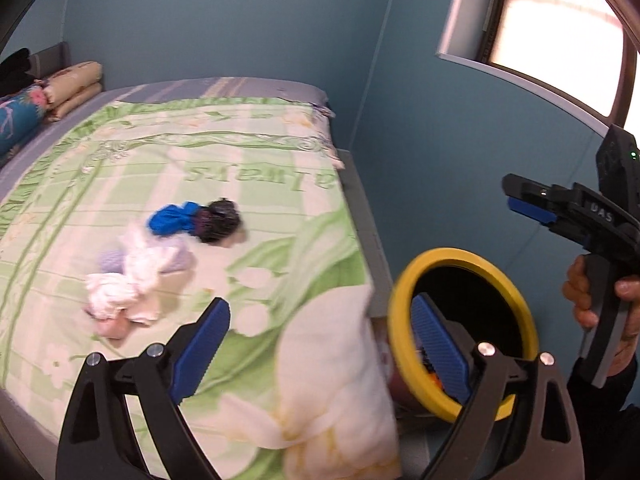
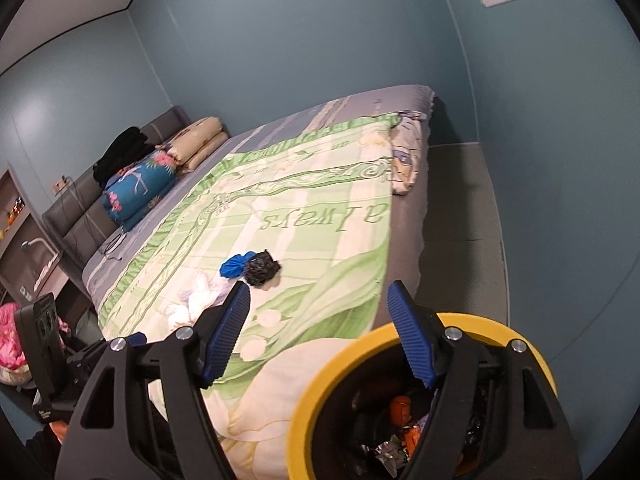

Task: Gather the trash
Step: 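Move both open tools back over the remaining trash on the bed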

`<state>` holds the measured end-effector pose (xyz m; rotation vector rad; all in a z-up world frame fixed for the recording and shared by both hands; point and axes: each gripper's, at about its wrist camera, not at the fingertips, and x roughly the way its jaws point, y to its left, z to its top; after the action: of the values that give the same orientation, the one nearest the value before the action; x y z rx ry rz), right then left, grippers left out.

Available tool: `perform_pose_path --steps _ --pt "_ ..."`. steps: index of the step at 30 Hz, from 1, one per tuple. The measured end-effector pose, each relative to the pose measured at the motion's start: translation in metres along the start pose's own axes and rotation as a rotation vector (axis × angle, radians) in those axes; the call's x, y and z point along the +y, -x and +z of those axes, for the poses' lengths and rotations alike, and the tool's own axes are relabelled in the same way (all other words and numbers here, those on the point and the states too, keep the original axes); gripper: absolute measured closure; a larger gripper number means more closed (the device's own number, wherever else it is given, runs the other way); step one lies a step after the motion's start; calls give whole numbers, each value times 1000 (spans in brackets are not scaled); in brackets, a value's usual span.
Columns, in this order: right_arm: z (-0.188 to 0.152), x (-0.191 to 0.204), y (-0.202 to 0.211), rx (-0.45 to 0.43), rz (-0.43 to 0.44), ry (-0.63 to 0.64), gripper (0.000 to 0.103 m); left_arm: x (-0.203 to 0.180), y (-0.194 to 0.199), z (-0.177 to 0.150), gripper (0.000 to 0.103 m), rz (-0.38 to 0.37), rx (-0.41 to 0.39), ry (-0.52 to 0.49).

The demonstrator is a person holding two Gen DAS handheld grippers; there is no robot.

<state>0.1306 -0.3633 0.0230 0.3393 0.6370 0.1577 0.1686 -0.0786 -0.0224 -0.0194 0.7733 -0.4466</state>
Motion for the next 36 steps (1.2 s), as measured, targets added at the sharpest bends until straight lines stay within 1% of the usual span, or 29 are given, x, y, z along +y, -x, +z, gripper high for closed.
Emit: perform_pose_path --steps 5,9,13,23,28,30,36 --pt "8 21 -22 36 21 35 35 36 7 3 14 51 -12 41" --pt "11 39 -42 66 39 62 35 62 7 5 14 72 -8 81" --pt "16 56 -65 96 49 91 35 81 3 6 14 92 3 100" --pt "26 101 -150 205 55 184 35 133 -31 7 14 92 59 155" --pt "28 120 -196 254 40 227 35 158 -48 4 14 85 86 182" --pt "30 127 -215 271 21 249 35 166 -54 3 14 77 95 188" --pt "31 142 -268 327 -17 291 35 176 -67 5 15 42 113 180"
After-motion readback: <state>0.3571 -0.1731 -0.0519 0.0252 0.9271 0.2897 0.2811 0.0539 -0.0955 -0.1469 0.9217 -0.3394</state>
